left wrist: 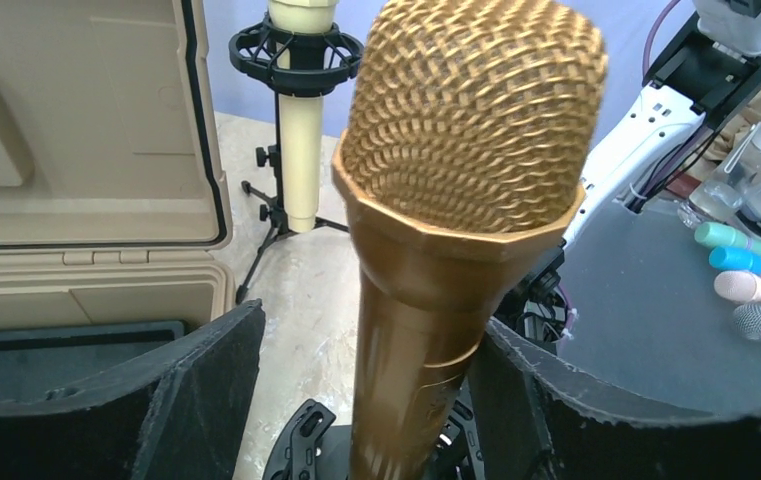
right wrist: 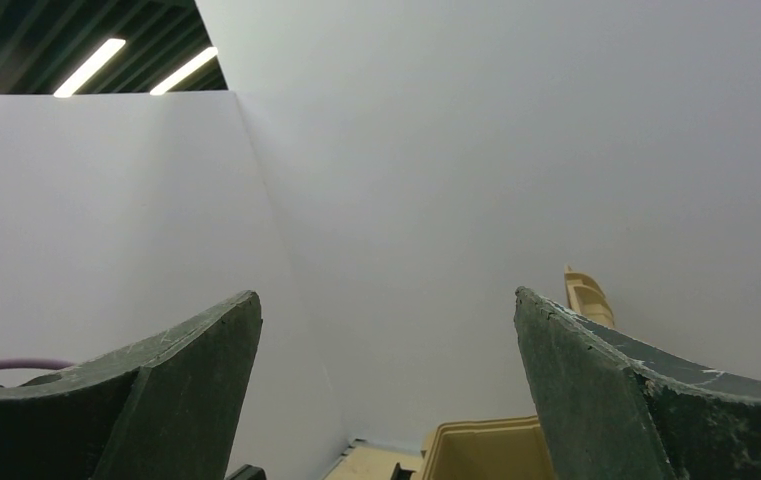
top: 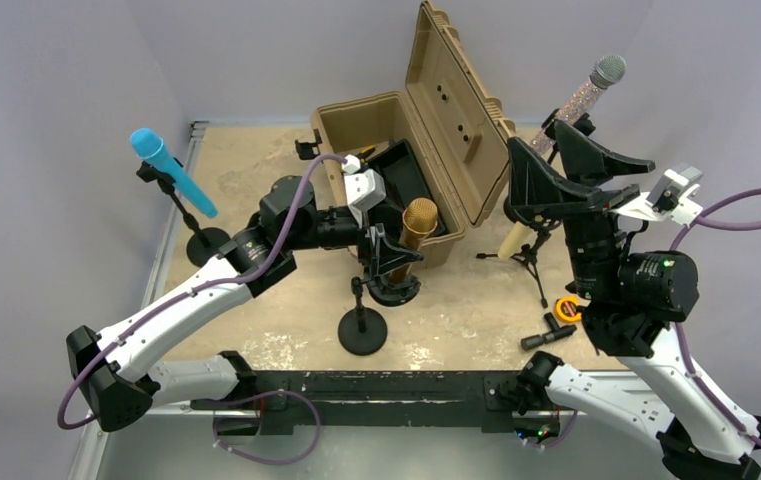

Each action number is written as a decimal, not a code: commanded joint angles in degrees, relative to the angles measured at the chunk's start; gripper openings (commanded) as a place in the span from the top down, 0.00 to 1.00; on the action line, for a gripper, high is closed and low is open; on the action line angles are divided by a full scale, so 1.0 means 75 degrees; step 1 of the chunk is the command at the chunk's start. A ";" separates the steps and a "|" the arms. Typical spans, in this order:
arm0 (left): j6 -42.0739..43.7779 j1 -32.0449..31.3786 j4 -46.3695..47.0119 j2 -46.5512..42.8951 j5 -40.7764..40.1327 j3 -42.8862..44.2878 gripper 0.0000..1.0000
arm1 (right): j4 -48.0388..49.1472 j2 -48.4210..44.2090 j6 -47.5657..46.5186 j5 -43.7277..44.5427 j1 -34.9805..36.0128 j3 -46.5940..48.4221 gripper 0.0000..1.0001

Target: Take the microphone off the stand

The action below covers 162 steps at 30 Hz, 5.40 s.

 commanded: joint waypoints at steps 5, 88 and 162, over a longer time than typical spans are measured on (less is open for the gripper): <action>0.0175 -0.0069 0.0142 -0.0105 -0.0140 0.0530 0.44 | 0.0178 -0.0030 -0.0124 0.0098 0.0015 -0.0077 0.05; -0.2464 0.5326 -0.5053 0.5957 -0.2232 0.2077 0.97 | 0.0626 0.0412 -0.0329 -0.0028 0.0014 -0.0659 0.05; -0.2459 0.3317 -0.3305 -0.1639 0.3217 -0.1309 0.36 | 0.0799 0.1034 0.0024 -0.0333 0.0014 -0.0579 0.07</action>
